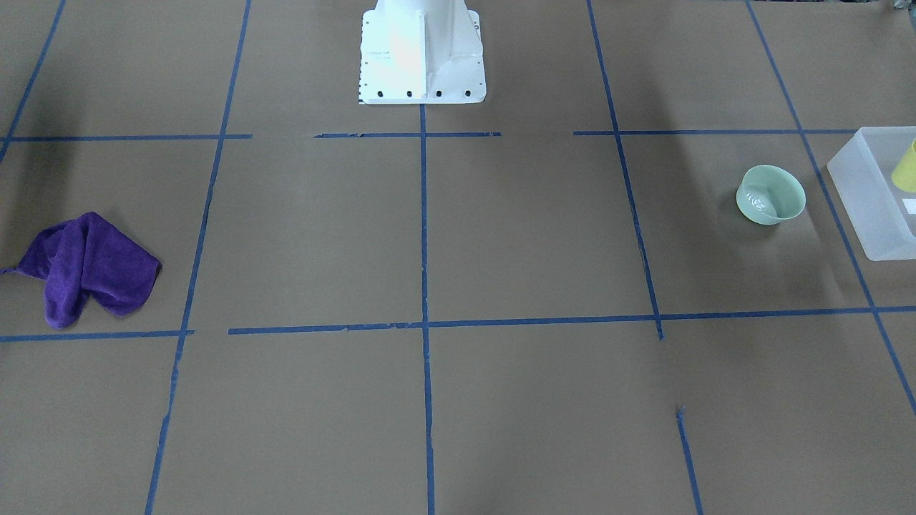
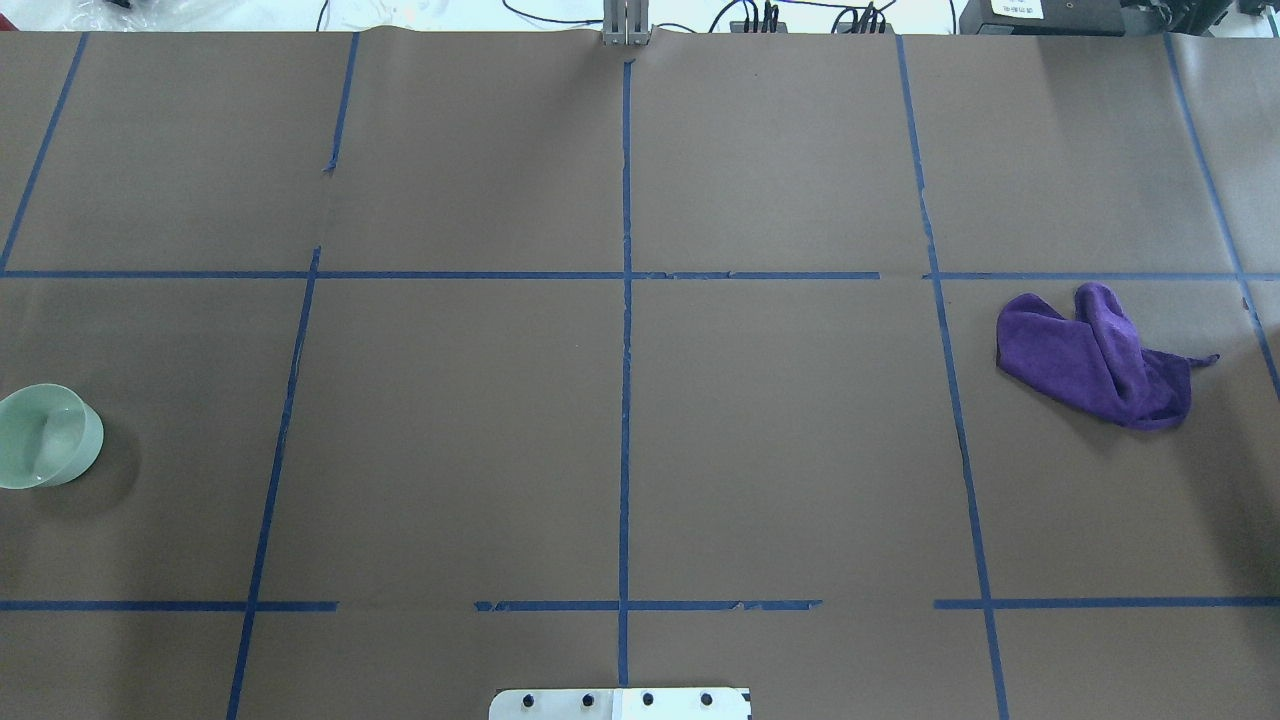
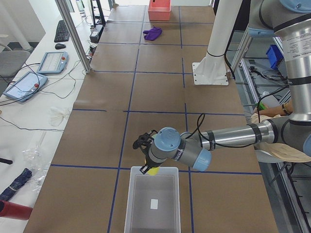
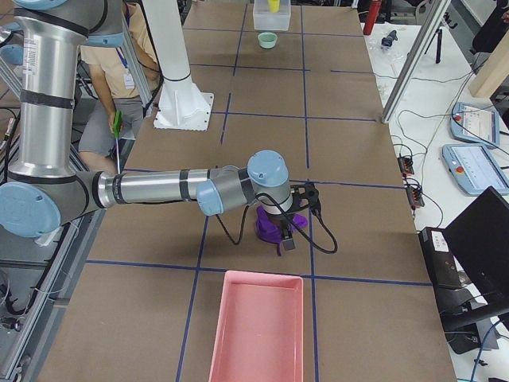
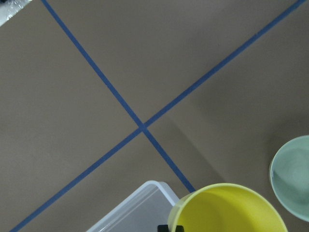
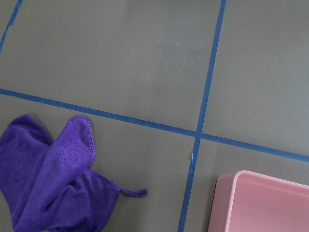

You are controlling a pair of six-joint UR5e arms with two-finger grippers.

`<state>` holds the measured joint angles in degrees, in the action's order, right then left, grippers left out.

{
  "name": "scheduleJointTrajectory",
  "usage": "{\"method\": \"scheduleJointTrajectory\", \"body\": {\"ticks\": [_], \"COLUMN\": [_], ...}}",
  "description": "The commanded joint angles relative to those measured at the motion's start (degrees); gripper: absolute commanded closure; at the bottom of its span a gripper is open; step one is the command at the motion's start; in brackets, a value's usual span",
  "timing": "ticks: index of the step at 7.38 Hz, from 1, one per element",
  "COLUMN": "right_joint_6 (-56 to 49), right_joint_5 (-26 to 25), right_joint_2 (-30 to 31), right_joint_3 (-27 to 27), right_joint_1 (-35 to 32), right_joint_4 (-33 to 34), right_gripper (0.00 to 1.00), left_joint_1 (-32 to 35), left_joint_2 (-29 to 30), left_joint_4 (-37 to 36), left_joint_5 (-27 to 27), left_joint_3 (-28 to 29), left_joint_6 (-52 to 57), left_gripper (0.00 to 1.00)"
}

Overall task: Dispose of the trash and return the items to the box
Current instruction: 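Carry the yellow cup with the left gripper into the clear bin, then release the yellow cup in the clear bin and withdraw the left gripper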

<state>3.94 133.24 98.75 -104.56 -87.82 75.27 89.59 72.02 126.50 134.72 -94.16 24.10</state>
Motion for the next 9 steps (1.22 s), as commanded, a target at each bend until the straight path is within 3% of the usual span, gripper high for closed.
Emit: {"method": "scheduleJointTrajectory", "body": {"ticks": [1,2,3,6,8,9], "right_joint_6": [-0.07,-0.07,-0.07,-0.07,-0.07,-0.07], "right_joint_5": [0.0,0.09,0.35,0.35,0.44,0.53], "right_joint_2": [0.04,0.04,0.12,0.21,0.21,0.21], "right_joint_3": [0.05,-0.03,-0.03,0.05,0.05,0.05], "right_joint_1": [0.02,-0.07,-0.07,-0.07,-0.07,0.02], "right_joint_4": [-0.03,0.06,-0.03,-0.03,-0.03,-0.03], "right_gripper": [0.0,0.0,0.0,0.0,0.0,0.0], "left_joint_1": [0.05,-0.03,-0.12,-2.22,-4.33,-4.51], "left_joint_2": [-2.33,-2.06,-1.97,-2.15,-2.15,-2.15], "left_joint_4": [4.71,12.9,18.38,20.28,20.28,20.28], "left_joint_5": [0.81,0.9,0.9,0.99,2.12,2.74], "left_joint_3": [3.78,9.98,12.57,12.95,13.21,13.3], "left_joint_6": [0.07,-0.71,-5.33,-8.36,-8.36,-8.36], "left_gripper": [1.0,1.0,1.0,1.0,0.75,0.71]}}
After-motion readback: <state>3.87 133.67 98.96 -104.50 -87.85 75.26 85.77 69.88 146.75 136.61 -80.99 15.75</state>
